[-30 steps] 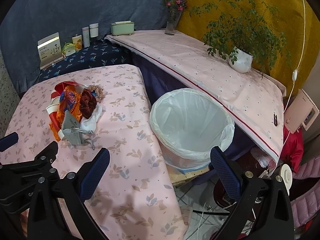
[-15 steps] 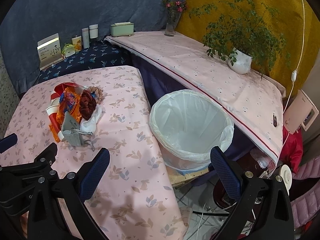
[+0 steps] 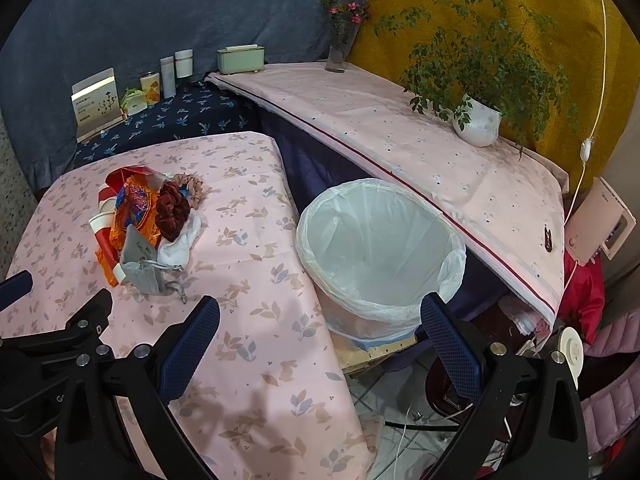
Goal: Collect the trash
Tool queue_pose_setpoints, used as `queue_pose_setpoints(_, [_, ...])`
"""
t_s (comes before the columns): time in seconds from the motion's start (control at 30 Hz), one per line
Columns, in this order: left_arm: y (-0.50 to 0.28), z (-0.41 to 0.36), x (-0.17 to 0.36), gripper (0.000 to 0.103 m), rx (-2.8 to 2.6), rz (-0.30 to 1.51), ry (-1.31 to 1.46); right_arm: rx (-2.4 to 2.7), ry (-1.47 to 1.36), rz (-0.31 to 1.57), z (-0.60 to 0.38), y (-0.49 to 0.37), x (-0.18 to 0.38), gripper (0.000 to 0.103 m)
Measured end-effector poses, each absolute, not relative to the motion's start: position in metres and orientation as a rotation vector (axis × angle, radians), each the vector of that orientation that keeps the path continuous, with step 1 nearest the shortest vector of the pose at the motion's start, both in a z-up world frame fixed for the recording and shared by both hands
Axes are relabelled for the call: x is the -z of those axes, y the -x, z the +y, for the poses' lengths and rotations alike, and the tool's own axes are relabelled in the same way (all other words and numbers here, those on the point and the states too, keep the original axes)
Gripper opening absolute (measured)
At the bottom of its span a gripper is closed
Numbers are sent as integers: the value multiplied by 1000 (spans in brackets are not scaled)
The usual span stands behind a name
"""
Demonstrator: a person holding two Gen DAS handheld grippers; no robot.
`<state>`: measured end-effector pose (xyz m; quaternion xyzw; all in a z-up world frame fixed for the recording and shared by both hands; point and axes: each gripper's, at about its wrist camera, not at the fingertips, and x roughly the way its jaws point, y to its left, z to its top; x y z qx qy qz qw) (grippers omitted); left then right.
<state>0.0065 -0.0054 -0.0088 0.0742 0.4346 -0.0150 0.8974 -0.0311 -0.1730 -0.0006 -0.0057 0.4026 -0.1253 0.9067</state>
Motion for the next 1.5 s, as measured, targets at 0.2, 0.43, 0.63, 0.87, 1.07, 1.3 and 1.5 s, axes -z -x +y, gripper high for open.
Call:
queue_pose_setpoints(0.2, [-6, -6, 9, 96, 31, 901, -153, 259, 10, 833, -172, 31, 1, 96])
queue_pose_setpoints(0.43, [-6, -6, 9, 96, 30, 900, -154, 262, 13, 831, -172, 31, 1, 96])
queue_pose_setpoints(0.63, [-6, -6, 9, 96, 29, 900, -153, 263, 11, 831, -173, 31, 1, 96])
queue_pose_setpoints(0.87, [-6, -6, 9, 96, 30, 900, -153, 263, 13, 832, -173, 31, 1, 96])
queue_pose_setpoints(1.07, [-6, -6, 9, 96, 33, 898, -154, 271, 8, 832, -174, 31, 1, 96])
queue_pose_setpoints(1.3, [-13, -5, 7, 96, 30, 894, -149, 281, -5, 838, -176, 29, 2, 96])
queue_pose_setpoints(1.5, [-19, 4, 12, 96, 35, 898, -124, 291, -17, 835, -176, 27, 3, 96])
